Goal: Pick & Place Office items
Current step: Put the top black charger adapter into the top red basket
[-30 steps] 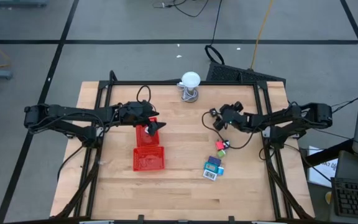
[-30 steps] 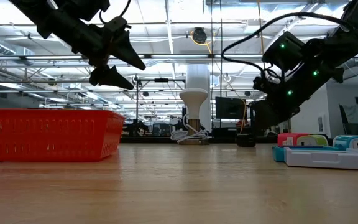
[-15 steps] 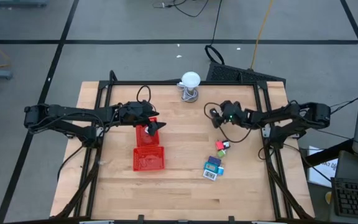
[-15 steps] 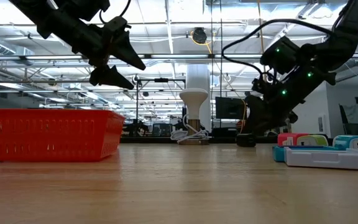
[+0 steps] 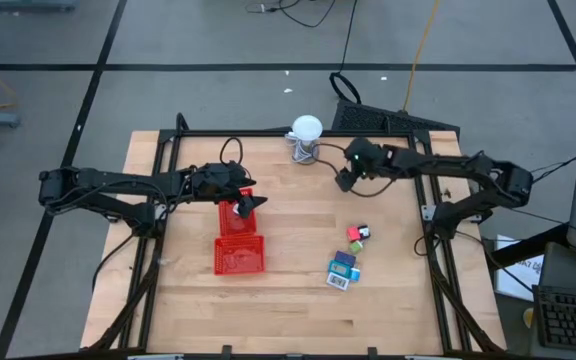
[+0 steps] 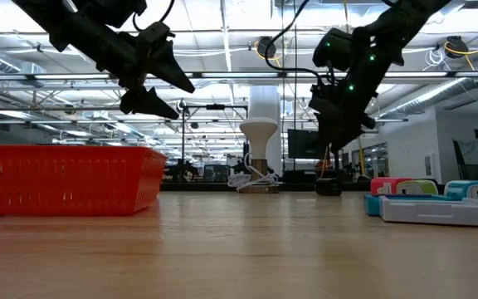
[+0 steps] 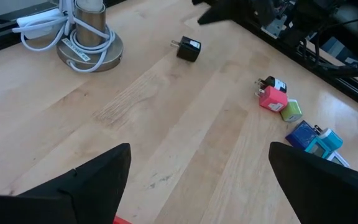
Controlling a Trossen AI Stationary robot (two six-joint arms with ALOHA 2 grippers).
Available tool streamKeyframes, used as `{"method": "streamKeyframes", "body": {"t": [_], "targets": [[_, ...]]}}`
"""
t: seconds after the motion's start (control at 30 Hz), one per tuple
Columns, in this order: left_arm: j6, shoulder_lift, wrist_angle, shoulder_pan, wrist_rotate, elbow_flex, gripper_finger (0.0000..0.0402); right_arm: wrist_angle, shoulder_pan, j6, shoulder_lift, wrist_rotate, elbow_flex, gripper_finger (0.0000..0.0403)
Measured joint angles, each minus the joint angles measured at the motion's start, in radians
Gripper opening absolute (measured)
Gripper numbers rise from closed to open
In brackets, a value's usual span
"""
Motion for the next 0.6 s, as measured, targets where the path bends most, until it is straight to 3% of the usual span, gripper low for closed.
{"method": "streamKeyframes", "body": {"t": [0.6], "targets": [[-0.002,0.000,0.000,0.000,-0.001,0.000,0.0367,0.096,0.006,0.000,0.252,-0.077,0.001,0.0251]]}}
